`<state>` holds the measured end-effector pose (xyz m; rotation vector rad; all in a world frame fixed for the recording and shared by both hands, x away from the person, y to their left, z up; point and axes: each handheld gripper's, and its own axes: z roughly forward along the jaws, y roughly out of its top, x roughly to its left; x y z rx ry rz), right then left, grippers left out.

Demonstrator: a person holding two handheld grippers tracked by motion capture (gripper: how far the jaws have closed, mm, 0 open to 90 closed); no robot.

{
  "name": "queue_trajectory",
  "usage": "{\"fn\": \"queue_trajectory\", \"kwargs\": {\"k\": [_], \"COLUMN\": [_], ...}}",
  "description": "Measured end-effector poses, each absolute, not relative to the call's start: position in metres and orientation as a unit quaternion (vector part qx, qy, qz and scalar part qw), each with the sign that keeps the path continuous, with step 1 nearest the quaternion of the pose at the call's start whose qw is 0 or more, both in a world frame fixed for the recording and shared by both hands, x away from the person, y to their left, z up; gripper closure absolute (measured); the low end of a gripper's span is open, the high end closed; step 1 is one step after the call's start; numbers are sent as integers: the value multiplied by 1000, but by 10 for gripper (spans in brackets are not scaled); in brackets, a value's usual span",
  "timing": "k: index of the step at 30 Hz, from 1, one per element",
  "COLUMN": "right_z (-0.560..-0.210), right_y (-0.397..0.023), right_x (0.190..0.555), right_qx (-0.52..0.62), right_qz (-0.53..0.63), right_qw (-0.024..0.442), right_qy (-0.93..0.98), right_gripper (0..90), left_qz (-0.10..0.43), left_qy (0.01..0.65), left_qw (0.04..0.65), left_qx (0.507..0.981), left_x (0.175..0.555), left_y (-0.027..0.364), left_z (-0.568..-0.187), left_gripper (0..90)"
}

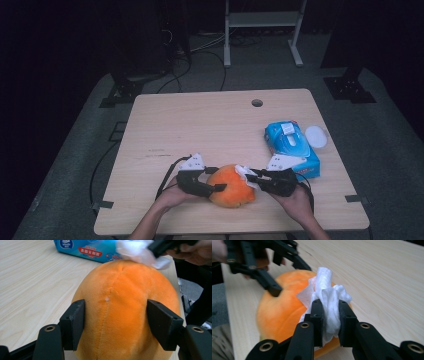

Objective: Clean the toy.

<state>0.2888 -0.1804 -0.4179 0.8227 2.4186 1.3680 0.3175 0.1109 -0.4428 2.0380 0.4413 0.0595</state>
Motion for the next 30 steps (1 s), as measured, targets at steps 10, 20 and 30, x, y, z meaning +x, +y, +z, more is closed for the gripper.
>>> {"fn": "queue_trajectory", "kwargs": {"k": [10,20,30], "right_z": [-416,-416,-409], "right_y": [-179,-176,-178], "right_x": [287,287,287], "right_qx": [272,249,265], "right_qz": [493,500,518], "right_qw": [101,93,107], "right_qy": [820,824,806], "right_gripper": [759,757,756], "left_qz": [12,-4,139], "left_qy": [171,178,142], "left_qw": [505,504,506], "left_qx": [846,845,839], "left_x": [316,318,296], "left_y": [112,99,81], "left_z": [-431,-443,-429], "left_gripper": [188,156,412]}}
